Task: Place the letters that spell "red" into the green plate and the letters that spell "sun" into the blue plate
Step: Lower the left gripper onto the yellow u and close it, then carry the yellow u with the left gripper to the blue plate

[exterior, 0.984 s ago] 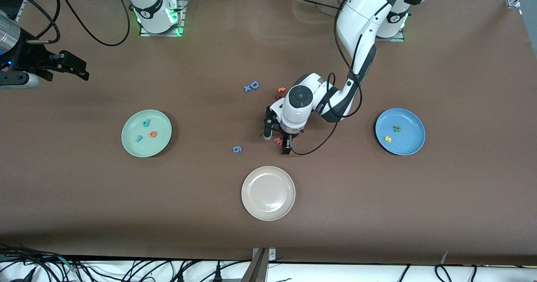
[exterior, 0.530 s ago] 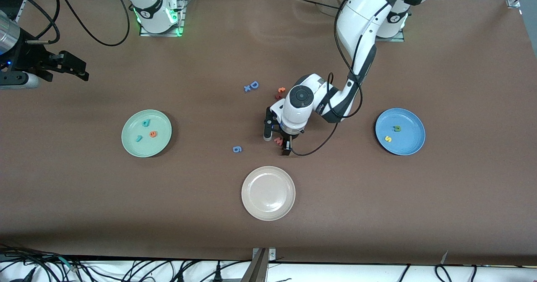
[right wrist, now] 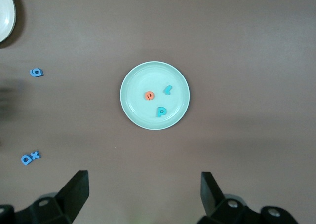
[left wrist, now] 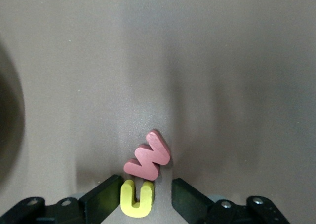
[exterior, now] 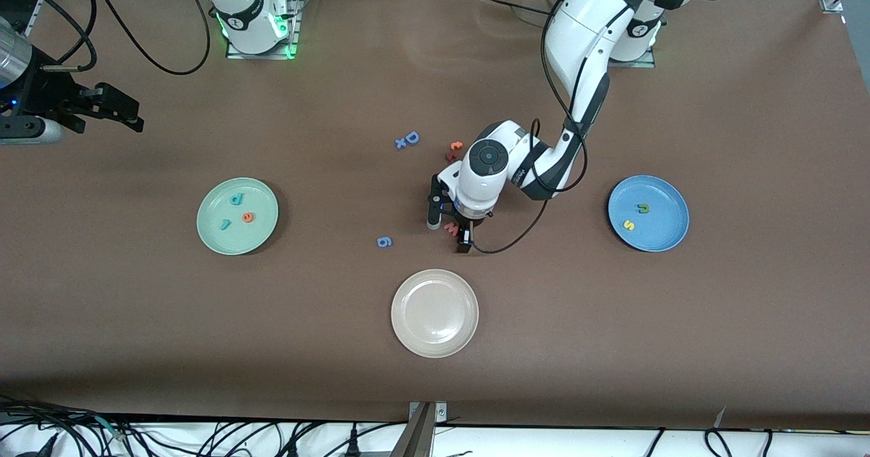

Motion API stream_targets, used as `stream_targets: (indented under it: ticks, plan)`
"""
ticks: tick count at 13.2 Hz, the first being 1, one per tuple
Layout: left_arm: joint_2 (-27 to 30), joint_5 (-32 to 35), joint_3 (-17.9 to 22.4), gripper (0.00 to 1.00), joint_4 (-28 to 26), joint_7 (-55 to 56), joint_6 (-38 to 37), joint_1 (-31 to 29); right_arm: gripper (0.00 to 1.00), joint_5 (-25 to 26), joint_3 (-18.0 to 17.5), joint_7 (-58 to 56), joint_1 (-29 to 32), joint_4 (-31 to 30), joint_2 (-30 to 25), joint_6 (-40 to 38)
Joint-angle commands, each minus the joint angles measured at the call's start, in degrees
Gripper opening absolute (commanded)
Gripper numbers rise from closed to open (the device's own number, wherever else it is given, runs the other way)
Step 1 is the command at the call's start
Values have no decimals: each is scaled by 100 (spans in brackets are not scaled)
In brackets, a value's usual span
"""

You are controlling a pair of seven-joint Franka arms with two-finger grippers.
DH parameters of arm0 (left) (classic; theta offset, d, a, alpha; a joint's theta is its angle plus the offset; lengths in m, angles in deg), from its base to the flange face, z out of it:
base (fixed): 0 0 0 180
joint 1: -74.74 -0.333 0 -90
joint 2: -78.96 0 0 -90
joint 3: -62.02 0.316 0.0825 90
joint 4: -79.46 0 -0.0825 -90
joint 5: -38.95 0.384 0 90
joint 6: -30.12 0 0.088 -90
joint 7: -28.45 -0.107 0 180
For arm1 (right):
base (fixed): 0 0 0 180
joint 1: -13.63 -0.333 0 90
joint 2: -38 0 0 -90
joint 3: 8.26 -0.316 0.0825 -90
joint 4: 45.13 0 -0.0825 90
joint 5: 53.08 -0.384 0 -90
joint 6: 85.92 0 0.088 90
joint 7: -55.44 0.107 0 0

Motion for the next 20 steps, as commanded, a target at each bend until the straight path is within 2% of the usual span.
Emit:
stream_targets:
  ticks: [1, 2, 3, 7, 11, 12, 17, 19, 20]
  plan:
    - [-214, 125, 132, 36, 146, 88, 29, 61, 100, -80, -9, -99, 21, 95, 50, -3]
    - [-206, 116, 150, 33, 146, 88, 29, 53, 100, -80, -9, -99, 21, 95, 41, -3]
    - [-188, 107, 150, 25, 146, 97, 29, 53, 100, -80, -9, -99, 12, 95, 41, -3]
    - [-153, 81, 211, 22, 155, 97, 29, 44, 100, -80, -9, -99, 21, 95, 41, -3]
    - [58, 81, 299, 16, 146, 35, -41, 9, 100, -80, -9, -99, 21, 95, 41, -12]
    - [145, 63, 430, 12, 129, 18, -102, -26, 100, -80, -9, -99, 21, 95, 41, -12]
    - [647, 54, 598, 3, 137, -105, -998, -290, 100, -80, -9, -99, 21, 95, 41, -12]
    - [857, 46, 677, 3, 67, -185, -1217, -412, 100, -80, -9, -90, 21, 95, 41, -12]
    - [1015, 45, 808, 3, 76, -202, -1558, -552, 100, -80, -9, -90, 21, 95, 41, -21]
